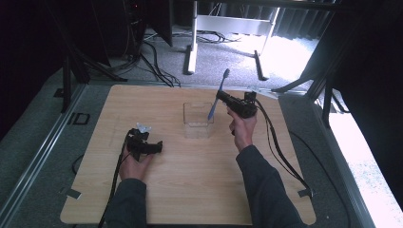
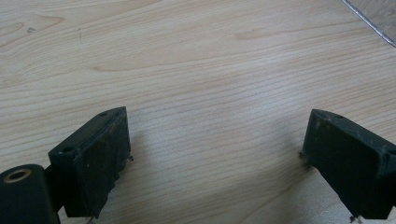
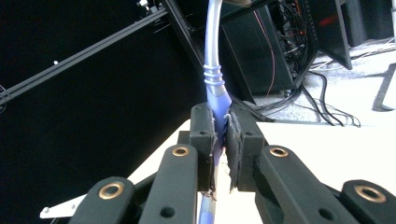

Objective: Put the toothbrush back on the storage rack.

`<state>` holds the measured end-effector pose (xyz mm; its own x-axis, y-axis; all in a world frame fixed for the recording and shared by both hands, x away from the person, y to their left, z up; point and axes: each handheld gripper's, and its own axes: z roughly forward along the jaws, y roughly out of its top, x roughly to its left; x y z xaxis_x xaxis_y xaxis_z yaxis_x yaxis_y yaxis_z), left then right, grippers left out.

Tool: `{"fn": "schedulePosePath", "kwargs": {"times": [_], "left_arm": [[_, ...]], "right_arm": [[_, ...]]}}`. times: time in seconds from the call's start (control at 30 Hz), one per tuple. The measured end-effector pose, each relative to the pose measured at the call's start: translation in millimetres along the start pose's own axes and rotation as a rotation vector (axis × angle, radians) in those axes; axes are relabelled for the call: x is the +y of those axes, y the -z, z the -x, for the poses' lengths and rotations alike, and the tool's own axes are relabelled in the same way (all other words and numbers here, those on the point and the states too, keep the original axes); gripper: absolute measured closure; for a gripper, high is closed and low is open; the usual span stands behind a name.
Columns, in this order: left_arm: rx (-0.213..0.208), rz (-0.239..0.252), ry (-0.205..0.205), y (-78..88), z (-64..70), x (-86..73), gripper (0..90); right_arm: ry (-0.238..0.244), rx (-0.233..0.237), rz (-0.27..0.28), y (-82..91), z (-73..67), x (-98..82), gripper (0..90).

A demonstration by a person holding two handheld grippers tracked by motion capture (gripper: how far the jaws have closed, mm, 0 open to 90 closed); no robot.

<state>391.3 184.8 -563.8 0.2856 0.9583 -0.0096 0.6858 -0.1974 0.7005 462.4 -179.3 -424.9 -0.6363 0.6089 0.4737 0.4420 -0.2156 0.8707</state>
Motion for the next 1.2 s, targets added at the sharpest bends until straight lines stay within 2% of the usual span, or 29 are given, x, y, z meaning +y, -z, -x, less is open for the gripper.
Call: {"fn": "schedulePosePath", "kwargs": {"times": [0.47,0.67,1.2], "left_arm": [[0.001,0.0,0.002,-0.2,0.0,0.2,7.9],[0.001,0.0,0.001,-0.2,-0.1,0.2,7.9],[0.001,-0.001,0.001,-0.2,0.0,0.2,7.9]], "right_arm": [[0.003,-0.015,0.003,-2.9,6.4,1.9,81.5],[0.019,-0.036,0.0,-4.1,8.6,1.6,81.5],[0.061,-0.057,-0.03,-11.1,10.3,-6.6,81.4]]}}
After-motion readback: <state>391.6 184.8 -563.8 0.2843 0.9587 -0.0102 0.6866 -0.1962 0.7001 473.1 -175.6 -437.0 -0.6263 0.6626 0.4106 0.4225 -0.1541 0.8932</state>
